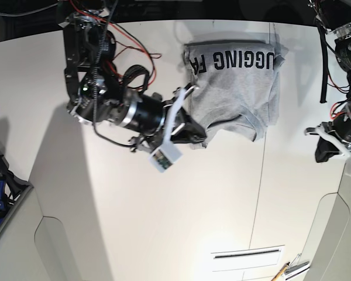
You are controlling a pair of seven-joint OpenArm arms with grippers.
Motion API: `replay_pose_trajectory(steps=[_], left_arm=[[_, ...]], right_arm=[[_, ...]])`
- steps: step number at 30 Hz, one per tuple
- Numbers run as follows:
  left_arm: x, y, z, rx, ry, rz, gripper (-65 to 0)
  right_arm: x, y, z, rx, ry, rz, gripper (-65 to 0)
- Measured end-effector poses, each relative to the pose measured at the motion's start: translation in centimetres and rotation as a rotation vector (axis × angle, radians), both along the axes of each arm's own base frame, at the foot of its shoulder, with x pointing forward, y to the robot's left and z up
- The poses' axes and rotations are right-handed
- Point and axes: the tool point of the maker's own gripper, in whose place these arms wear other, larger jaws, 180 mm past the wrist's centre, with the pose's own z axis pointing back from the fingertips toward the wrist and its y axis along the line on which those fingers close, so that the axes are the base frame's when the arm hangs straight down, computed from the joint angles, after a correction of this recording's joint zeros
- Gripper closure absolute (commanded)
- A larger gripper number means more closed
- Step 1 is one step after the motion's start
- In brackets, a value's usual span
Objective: Fold the T-shirt properly
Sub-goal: 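Release the left gripper and flatten the folded shirt with the right gripper, then grasp the folded shirt with the right gripper and drag it to the table edge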
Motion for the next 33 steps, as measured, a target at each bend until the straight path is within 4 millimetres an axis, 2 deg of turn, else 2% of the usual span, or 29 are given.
replay_pose_trajectory(steps=[3,6,8,12,16,18,20,23,33], left_arm=[[-1.5,2.9,0.8,-0.034,-0.032,0.094,0.0],[-3.3,4.4,0.2,-0.043,-0.013,0.142,0.0],[-4.3,5.0,-0.3,-0.041,0.005,0.162,0.0],[-6.0,5.0,-1.8,-0.039,0.061,0.166,0.0],[-6.6,4.8,-2.4,-0.048,0.078,0.165,0.0],[-6.5,4.7,-2.4,-0.051,0.076,0.164,0.0],[-6.5,4.6,-2.3,-0.058,0.072,0.162,0.0],[-6.4,4.6,-2.3,-0.058,0.068,0.162,0.0],[-6.5,4.6,-2.3,-0.06,0.065,0.162,0.0]], right_arm=[[-2.2,4.2,1.3,0.023,-0.031,0.106,0.0],[-3.4,7.0,1.0,0.006,-0.042,0.138,0.0],[-3.9,7.9,-1.0,-0.065,-0.021,0.133,0.0],[-4.9,8.5,-7.0,-0.208,0.082,0.137,0.0],[-6.4,7.3,-13.7,-0.344,0.222,0.142,0.0],[-6.8,7.2,-15.2,-0.341,0.265,0.145,0.0],[-7.0,6.8,-16.2,-0.368,0.295,0.154,0.0],[-7.1,5.0,-17.2,-0.444,0.291,0.162,0.0],[-5.4,-6.0,-19.3,-0.565,0.186,0.171,0.0]])
